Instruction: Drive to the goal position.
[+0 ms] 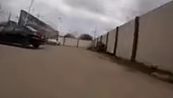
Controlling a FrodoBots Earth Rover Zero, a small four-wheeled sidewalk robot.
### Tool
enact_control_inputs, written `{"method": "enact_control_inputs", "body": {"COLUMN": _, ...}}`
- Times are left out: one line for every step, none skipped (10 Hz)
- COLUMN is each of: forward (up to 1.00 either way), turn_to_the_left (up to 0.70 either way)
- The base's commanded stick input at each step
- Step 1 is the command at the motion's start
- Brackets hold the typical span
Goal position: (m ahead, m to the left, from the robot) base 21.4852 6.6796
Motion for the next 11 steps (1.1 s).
{"method": "enact_control_inputs", "body": {"forward": 1.0, "turn_to_the_left": 0.0}}
{"method": "enact_control_inputs", "body": {"forward": 1.0, "turn_to_the_left": 0.0}}
{"method": "enact_control_inputs", "body": {"forward": 1.0, "turn_to_the_left": 0.0}}
{"method": "enact_control_inputs", "body": {"forward": 1.0, "turn_to_the_left": 0.0}}
{"method": "enact_control_inputs", "body": {"forward": 1.0, "turn_to_the_left": 0.0}}
{"method": "enact_control_inputs", "body": {"forward": 1.0, "turn_to_the_left": 0.0}}
{"method": "enact_control_inputs", "body": {"forward": 1.0, "turn_to_the_left": 0.0}}
{"method": "enact_control_inputs", "body": {"forward": 1.0, "turn_to_the_left": 0.0}}
{"method": "enact_control_inputs", "body": {"forward": 1.0, "turn_to_the_left": 0.0}}
{"method": "enact_control_inputs", "body": {"forward": 1.0, "turn_to_the_left": 0.0}}
{"method": "enact_control_inputs", "body": {"forward": 1.0, "turn_to_the_left": 0.0}}
